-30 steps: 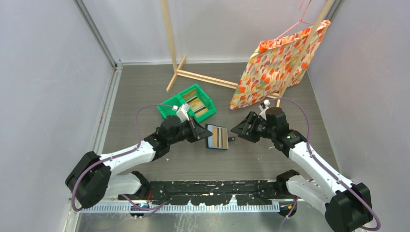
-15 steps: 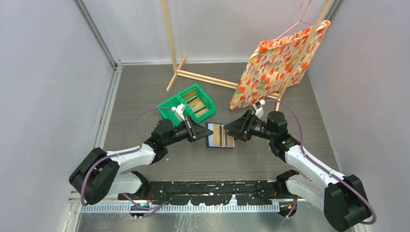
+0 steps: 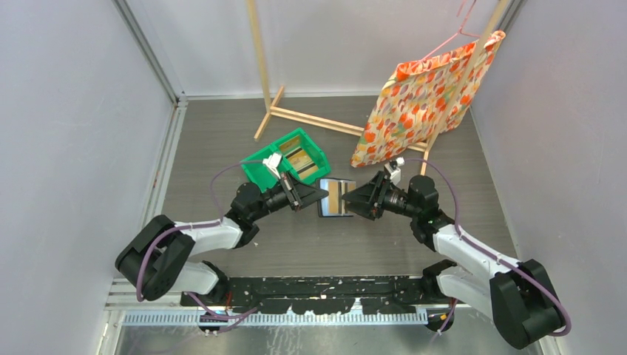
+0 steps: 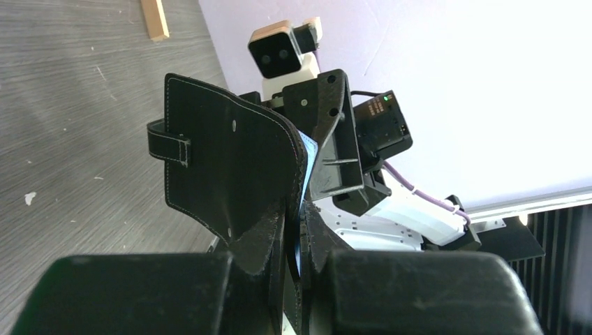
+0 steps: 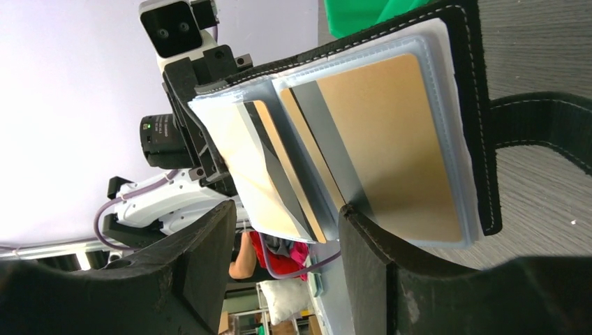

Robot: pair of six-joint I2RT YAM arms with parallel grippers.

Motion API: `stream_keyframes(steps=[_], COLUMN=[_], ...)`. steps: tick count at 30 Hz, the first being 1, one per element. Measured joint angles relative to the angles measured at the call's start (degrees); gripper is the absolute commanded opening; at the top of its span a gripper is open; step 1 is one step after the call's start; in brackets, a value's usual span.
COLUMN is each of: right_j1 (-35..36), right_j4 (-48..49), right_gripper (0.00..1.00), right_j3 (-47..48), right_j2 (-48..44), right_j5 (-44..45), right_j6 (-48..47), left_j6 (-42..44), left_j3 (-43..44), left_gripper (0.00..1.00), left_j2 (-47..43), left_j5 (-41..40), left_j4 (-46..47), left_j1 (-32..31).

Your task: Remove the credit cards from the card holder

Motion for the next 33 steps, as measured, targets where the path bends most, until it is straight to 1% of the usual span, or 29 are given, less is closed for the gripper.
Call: stream_keyframes(steps=[4, 11, 13, 16, 19, 25, 33], right_j1=[0.0, 0.0, 0.0, 0.0, 0.0, -0.1, -0.1], right_j4=[4.0, 18.5, 22.4, 26.4, 28.9, 30.0, 33.7], right_gripper=[0.61, 0.58, 0.56, 0.49, 0.40, 0.30, 0.30], right_j3=[-1.1, -3.4, -3.9, -4.5, -5.0, -5.2, -5.2], right_j2=[0.7, 6.5, 7.8, 8.6, 8.6, 7.8, 6.3], right_j5=[-0.6, -2.3, -2.4, -2.4, -2.4, -2.2, -1.8], right_j6=[1.9, 9.6, 11.8, 14.0, 15.4, 16.1, 17.2], left_j6=[-0.9, -1.3, -1.4, -1.9, -2.6, -3.9, -4.5], left_j3=[0.0, 0.0, 0.0, 0.0, 0.0, 0.0, 0.0], left_gripper=[0.01, 0.01, 0.00, 0.00, 0.00, 0.00, 0.00], left_j2=[0.0, 0.2, 0.3, 0.5, 0.8, 2.9, 6.0], left_j5=[0.0, 0.4, 0.4, 0.4, 0.4, 0.4, 1.3], left_j4=[1.4, 2.8, 3.1, 4.1, 5.7, 9.5, 10.6], left_j1=[0.0, 0.1, 0.1, 0.3, 0.4, 0.8, 0.7])
